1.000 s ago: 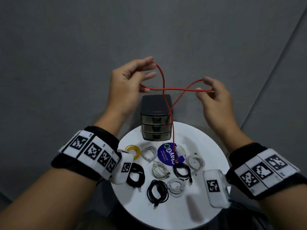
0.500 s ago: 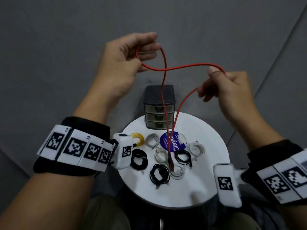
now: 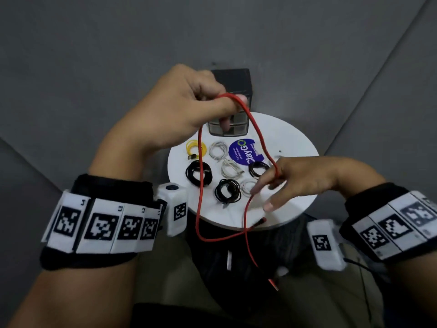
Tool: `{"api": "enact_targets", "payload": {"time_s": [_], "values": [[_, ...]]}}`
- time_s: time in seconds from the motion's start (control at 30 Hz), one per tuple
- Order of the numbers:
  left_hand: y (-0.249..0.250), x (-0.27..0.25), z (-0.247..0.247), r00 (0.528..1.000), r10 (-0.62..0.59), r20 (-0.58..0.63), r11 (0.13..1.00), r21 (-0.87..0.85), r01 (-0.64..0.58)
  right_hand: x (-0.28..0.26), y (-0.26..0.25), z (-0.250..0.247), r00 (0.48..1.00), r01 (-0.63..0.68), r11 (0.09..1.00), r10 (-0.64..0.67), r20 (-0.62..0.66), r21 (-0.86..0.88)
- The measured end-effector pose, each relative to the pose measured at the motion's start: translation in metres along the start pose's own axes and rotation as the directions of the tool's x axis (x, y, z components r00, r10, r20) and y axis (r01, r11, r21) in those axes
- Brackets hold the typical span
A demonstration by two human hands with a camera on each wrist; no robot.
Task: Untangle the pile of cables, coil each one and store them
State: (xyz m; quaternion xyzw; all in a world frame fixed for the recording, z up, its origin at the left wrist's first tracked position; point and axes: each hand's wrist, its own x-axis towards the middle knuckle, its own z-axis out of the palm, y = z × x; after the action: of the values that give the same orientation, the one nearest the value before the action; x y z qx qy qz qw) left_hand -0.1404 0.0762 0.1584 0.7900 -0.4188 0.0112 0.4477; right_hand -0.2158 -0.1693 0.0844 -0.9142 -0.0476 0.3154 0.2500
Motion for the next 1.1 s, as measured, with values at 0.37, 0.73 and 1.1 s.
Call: {"api": "enact_targets", "payload": {"time_s": [0.37, 0.73, 1.1], "values": [[-0.024, -0.011, 0.051, 0.929, -0.341, 0.147, 0.907, -0.21, 0.366, 0.016, -0.045, 0.012, 0.829, 0.53, 0.692, -0.303, -0.47, 0.49], [-0.049, -0.031, 0.04, 0.908, -0.297, 0.296, 0.709, -0.568, 0.417, 0.01, 0.009, 0.005, 0.672, 0.531, 0.65, 0.069, -0.738, 0.544], [-0.057, -0.023, 0.038, 0.925, -0.324, 0.198, 0.719, -0.584, 0.377, 0.046, -0.013, 0.009, 0.424, 0.587, 0.735, 0.076, -0.902, 0.338]]}}
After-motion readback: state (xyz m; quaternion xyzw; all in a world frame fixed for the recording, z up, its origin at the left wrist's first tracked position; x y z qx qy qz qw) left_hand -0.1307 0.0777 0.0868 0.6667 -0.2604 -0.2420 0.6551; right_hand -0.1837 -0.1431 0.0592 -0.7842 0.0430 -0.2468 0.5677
